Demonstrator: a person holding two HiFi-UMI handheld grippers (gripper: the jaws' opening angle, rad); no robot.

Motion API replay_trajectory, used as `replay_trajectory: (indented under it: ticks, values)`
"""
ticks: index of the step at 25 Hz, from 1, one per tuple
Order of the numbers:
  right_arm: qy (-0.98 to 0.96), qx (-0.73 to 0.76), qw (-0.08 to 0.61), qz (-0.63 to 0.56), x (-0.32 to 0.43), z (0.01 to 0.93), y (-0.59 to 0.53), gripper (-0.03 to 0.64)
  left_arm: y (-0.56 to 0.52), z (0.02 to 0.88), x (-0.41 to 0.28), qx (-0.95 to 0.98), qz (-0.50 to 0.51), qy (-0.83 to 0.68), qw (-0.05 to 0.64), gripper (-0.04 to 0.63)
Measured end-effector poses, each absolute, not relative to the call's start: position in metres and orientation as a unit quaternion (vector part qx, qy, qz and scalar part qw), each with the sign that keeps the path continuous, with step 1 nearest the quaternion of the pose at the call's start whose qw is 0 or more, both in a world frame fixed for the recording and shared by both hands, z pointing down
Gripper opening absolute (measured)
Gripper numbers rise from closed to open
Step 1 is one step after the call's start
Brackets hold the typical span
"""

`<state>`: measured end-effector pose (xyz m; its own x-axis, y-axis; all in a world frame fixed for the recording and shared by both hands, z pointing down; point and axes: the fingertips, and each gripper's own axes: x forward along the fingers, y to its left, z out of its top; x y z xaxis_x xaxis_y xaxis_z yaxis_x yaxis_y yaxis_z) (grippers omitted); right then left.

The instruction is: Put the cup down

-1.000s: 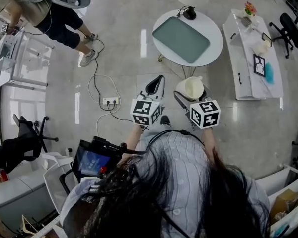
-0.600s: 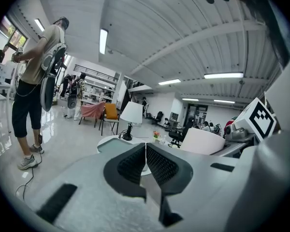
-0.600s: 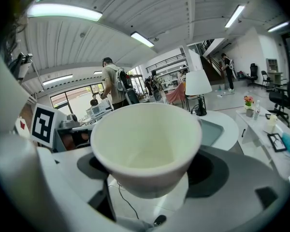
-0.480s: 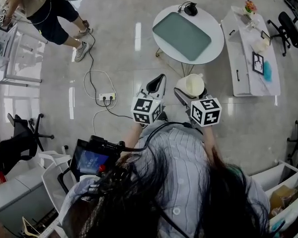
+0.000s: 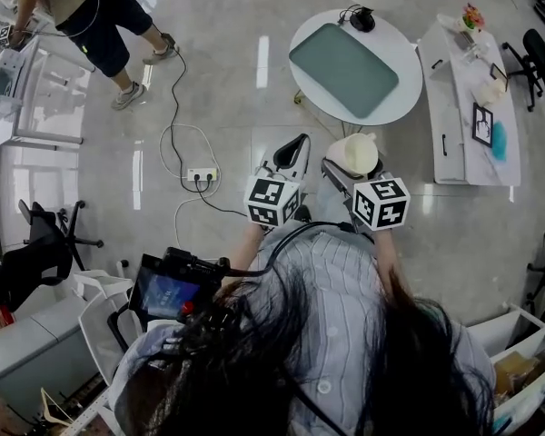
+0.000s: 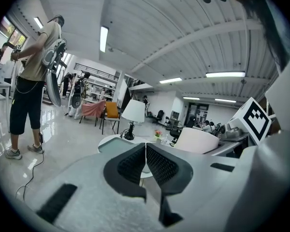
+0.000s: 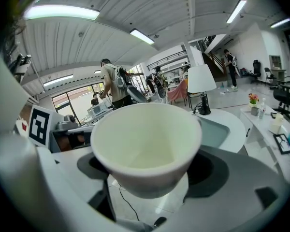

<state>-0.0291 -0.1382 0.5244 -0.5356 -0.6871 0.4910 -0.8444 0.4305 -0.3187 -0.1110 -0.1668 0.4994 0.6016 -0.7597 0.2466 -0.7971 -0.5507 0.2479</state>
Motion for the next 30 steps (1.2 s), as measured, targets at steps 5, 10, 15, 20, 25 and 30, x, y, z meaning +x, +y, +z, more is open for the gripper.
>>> replay_trajectory:
  ticks: [5,10,15,20,25,30]
  values:
    - [-0.835,0.454,0.143,0.277,-0.024,0.529,-0.171,0.423,-0.192,0.503,-0.108,0.877,0.051,-0.444,0.176,0.017]
    - [-0.835,0.442,0.152,0.289,-0.016,0.539,-0.203,0.423,-0.222,0.511,-0.1,0.872,0.053,-0.45,0.182,0.017]
    - [-0.836,0.431,0.162,0.296,-0.005,0.547,-0.238,0.423,-0.256,0.517,-0.086,0.866,0.064,-0.458,0.19,0.017]
    - [-0.839,0.422,0.171,0.299,0.005,0.554,-0.265,0.423,-0.279,0.526,-0.077,0.858,0.075,-0.467,0.2,0.017]
    - [-0.839,0.414,0.174,0.307,0.016,0.562,-0.289,0.423,-0.298,0.538,-0.069,0.852,0.088,-0.473,0.206,0.017]
    - [-0.84,0.409,0.185,0.307,0.028,0.573,-0.315,0.423,-0.318,0.552,-0.062,0.845,0.104,-0.48,0.212,0.017]
